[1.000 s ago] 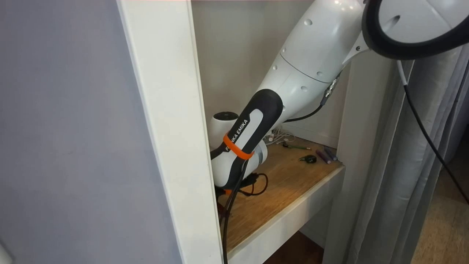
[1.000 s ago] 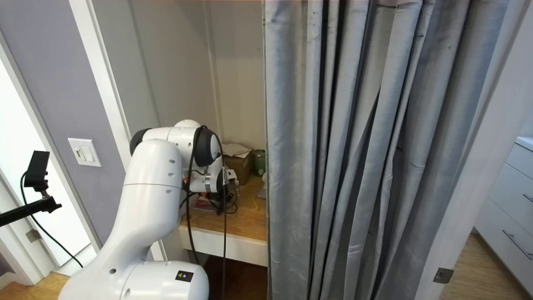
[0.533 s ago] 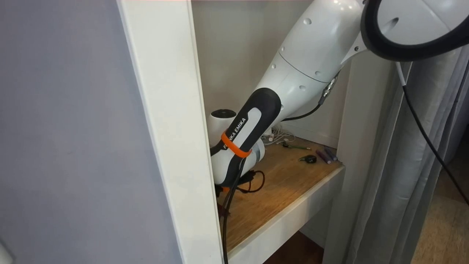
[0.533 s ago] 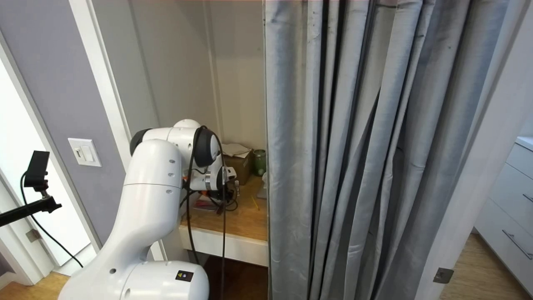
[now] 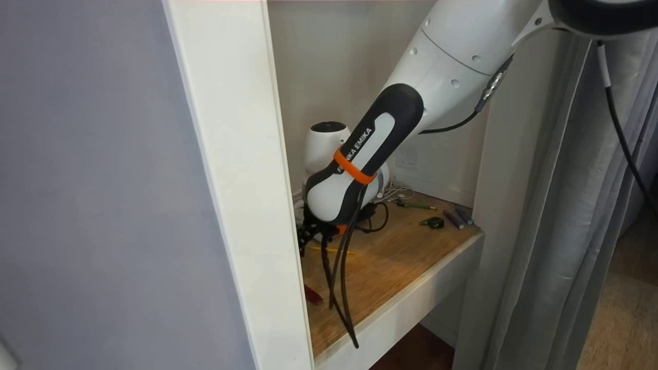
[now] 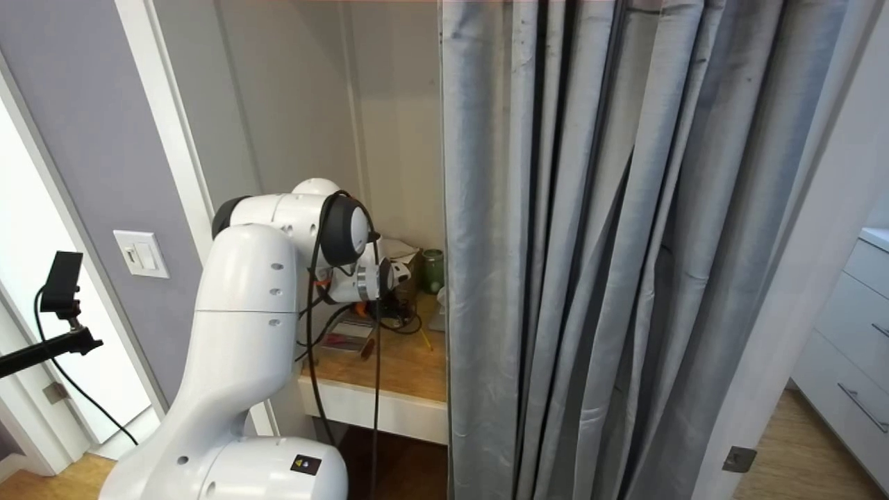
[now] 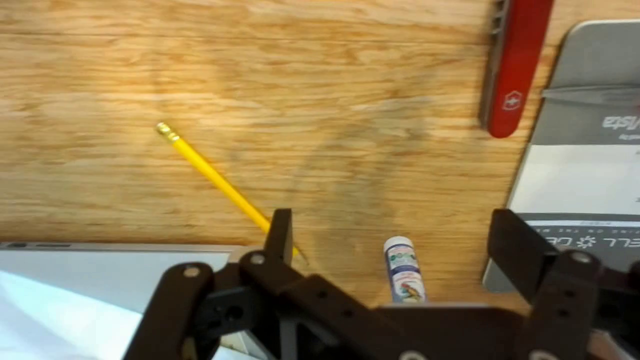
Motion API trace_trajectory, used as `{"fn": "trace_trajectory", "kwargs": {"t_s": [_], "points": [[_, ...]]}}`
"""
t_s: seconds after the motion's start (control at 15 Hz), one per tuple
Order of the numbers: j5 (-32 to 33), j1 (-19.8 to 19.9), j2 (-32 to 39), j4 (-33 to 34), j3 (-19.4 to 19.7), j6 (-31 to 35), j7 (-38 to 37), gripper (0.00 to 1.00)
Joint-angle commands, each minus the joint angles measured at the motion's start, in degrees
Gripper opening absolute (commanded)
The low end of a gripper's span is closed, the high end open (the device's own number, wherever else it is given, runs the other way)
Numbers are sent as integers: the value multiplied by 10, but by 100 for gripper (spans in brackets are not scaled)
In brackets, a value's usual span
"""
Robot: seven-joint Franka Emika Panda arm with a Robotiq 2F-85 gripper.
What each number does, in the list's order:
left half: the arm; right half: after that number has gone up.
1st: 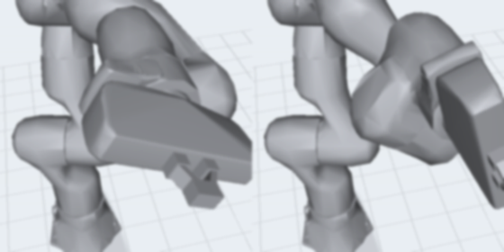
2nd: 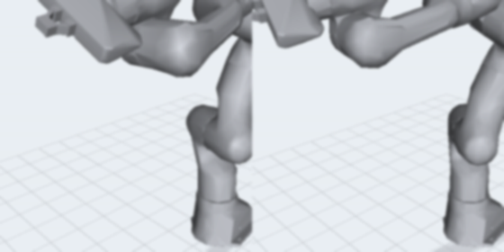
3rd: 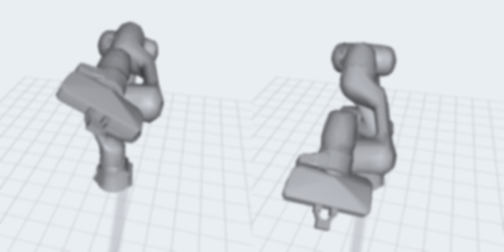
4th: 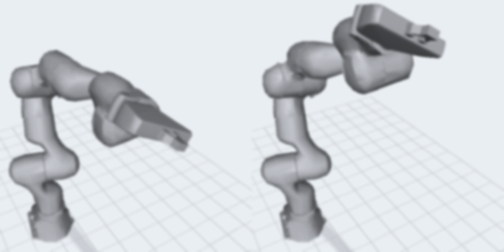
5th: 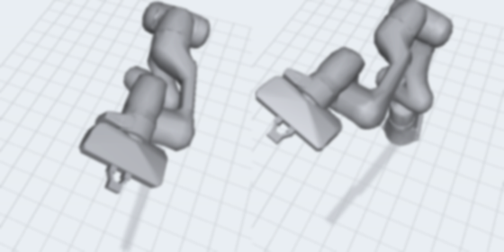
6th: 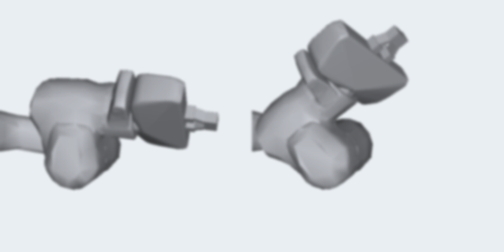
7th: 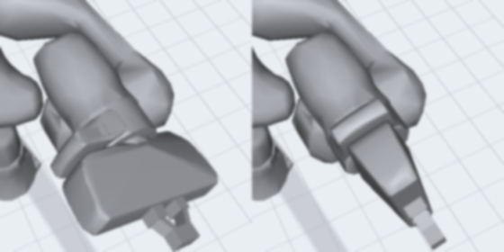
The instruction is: Move the red object closer to the book
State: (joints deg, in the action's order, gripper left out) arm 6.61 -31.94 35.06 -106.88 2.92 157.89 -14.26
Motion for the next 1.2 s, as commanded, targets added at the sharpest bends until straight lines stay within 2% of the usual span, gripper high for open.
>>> {"fn": "trace_trajectory", "kwargs": {"t_s": [0.0,0.4,0.6,0.8,0.87,1.13], "points": [[36,44,-83,-78,-22,-22,43,100],[39,78,-186,-162,-50,-94,26,100],[41,94,-255,-224,-65,-83,23,100],[6,127,-313,-284,-100,-46,76,100],[29,124,-259,-225,-98,-75,43,100],[23,140,-304,-269,-113,-61,58,100]]}}
